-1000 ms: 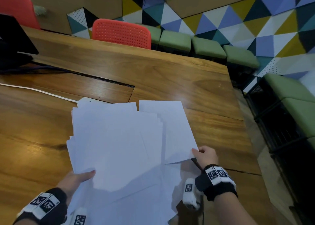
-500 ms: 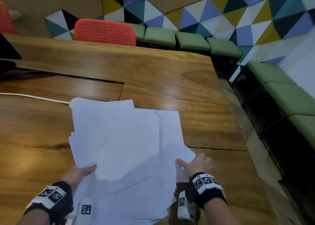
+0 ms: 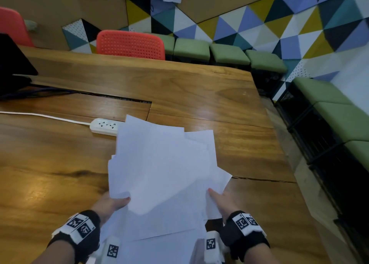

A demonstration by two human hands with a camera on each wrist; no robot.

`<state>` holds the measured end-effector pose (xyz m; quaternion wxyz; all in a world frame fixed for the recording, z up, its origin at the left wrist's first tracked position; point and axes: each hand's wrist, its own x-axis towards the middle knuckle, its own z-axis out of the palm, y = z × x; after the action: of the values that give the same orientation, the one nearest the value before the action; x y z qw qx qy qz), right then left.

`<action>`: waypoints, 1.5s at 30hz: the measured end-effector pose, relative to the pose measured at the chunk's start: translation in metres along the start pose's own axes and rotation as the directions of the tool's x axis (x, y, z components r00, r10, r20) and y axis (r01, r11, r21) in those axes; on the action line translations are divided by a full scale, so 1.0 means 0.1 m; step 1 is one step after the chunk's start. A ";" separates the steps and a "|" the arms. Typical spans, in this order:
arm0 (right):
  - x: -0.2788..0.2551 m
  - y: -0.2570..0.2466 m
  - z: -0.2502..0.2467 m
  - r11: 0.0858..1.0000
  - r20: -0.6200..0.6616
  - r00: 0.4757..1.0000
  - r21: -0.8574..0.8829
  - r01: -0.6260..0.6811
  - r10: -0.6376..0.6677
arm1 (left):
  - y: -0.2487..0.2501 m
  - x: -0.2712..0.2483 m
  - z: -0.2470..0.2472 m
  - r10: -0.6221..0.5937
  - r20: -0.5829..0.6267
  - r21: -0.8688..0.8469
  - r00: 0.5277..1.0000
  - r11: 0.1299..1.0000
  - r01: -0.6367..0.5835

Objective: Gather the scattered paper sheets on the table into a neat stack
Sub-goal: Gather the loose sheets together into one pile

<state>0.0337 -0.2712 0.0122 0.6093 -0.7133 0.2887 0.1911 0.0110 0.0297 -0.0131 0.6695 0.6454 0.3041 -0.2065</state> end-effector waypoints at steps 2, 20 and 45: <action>-0.06 0.02 0.00 0.994 0.061 0.998 0.111 -0.015 0.009 | 0.05 -0.01 0.09 0.018 0.030 0.038 0.999 0.999 -0.019; -0.43 -0.28 -0.49 0.960 0.213 0.948 0.201 0.195 -0.237 | 0.53 -0.28 0.39 0.257 0.218 0.026 0.941 0.963 -0.269; -0.91 -0.57 -0.29 0.907 -0.205 0.930 0.237 0.350 -0.305 | 1.03 -0.64 0.84 0.578 0.065 0.078 0.813 0.810 -0.582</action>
<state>-0.0015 -0.2781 0.1178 0.6982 -0.6756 0.2366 -0.0141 0.0451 -0.0523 0.1044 0.6751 0.7341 0.0700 -0.0188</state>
